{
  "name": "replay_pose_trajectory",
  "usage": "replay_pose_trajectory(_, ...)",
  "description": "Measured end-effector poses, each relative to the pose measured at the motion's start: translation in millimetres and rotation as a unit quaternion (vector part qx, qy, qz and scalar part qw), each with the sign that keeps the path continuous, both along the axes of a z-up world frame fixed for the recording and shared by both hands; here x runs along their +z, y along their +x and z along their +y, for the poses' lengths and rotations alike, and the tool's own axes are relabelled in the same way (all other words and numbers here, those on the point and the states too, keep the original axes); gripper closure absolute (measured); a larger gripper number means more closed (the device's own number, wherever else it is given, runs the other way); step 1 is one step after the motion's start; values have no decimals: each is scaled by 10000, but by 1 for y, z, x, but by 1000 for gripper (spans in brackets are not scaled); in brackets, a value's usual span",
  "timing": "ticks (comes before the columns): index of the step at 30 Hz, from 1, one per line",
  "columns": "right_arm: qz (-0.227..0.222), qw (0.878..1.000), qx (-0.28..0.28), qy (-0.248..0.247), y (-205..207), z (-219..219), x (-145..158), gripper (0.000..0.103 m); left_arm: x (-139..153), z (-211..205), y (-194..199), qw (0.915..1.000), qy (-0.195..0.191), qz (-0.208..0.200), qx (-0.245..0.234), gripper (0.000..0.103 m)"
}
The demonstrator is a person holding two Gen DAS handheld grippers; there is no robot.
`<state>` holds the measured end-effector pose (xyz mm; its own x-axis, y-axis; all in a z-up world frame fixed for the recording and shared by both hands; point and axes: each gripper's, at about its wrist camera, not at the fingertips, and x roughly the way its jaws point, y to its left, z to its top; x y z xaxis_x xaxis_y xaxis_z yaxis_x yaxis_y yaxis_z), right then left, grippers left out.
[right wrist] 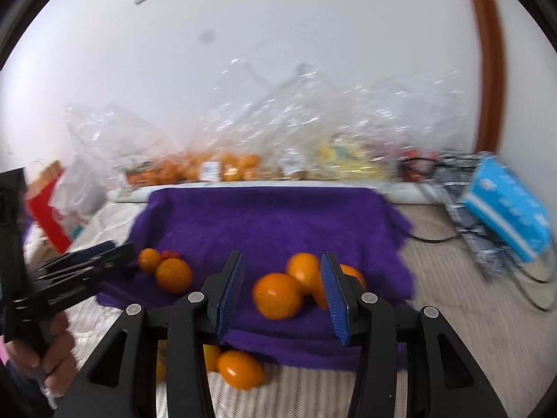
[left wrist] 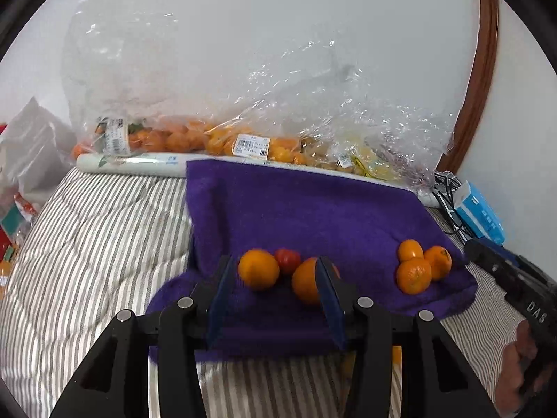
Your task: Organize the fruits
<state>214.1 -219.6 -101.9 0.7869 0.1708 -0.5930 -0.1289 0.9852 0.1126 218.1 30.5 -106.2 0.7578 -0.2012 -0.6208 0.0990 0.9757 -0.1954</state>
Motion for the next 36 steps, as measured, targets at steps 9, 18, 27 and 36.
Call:
replay_pose_trajectory(9,81,9988,189,-451,-47,4,11,57,-9,11,-41,9997,-209,-92,79,57)
replay_pose_trajectory(18,360,9984,297,-311,-65,13,-5,58,-15,10,-60,9998,-132,-146,76,57)
replay_pose_trajectory(27,559,9974,287,-365,-71,18,-21,57,-17,13,-62,9996,-207,-125,109,57)
replay_pose_trajectory(36,700,9971,206,-211,-69,8,-26,57,-19,13,-61,9997,-211,-46,142,57)
